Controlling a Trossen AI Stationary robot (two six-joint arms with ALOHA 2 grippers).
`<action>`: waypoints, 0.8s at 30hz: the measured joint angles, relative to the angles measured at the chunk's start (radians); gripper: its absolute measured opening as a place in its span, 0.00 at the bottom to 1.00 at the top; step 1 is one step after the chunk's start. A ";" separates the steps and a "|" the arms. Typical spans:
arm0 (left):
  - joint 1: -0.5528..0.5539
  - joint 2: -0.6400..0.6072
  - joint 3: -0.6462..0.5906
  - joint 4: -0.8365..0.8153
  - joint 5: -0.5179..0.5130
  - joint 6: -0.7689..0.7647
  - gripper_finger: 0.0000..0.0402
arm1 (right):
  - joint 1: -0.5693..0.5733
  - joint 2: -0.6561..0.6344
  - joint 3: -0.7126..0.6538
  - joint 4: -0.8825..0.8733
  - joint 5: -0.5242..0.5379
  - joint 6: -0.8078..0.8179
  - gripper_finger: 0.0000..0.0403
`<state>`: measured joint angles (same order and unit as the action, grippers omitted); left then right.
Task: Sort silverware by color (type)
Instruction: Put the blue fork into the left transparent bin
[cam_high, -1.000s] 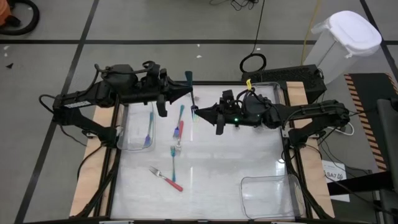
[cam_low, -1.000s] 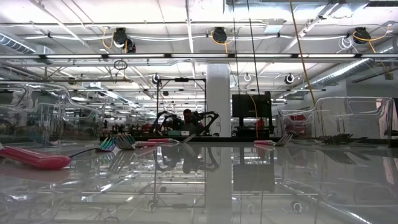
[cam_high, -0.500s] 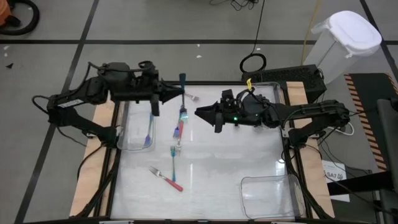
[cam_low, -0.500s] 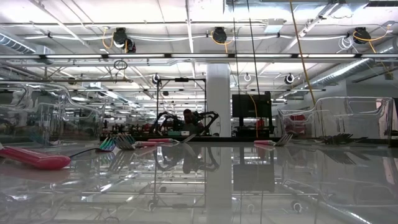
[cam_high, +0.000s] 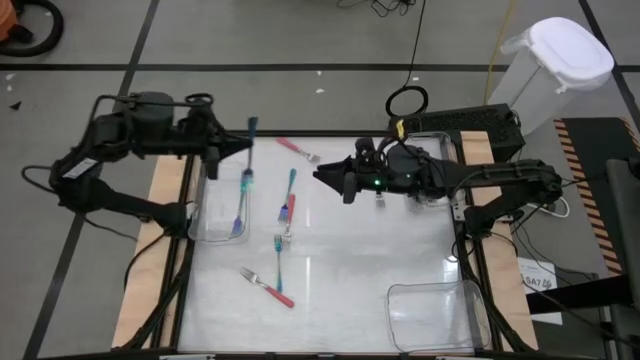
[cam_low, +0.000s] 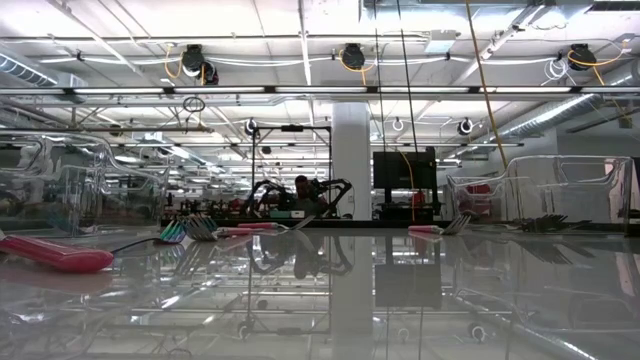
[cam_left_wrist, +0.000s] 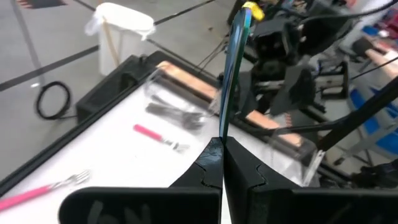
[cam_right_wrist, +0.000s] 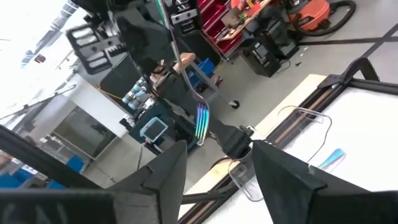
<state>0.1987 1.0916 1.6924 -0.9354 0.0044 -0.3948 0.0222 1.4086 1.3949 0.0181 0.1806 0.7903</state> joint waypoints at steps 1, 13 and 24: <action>0.011 -0.016 0.000 -0.027 0.000 0.003 0.00 | -0.007 0.000 0.000 0.000 -0.003 0.013 0.45; 0.089 -0.194 -0.034 -0.225 -0.014 -0.002 0.00 | -0.107 0.000 0.000 0.036 -0.023 0.077 0.45; 0.102 -0.400 -0.493 0.021 0.007 -0.104 0.00 | -0.159 0.000 0.000 0.081 0.028 0.081 0.45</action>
<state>0.3008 0.6921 1.1997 -0.9142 0.0116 -0.4983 -0.1368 1.4086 1.3949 0.0994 0.2090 0.8711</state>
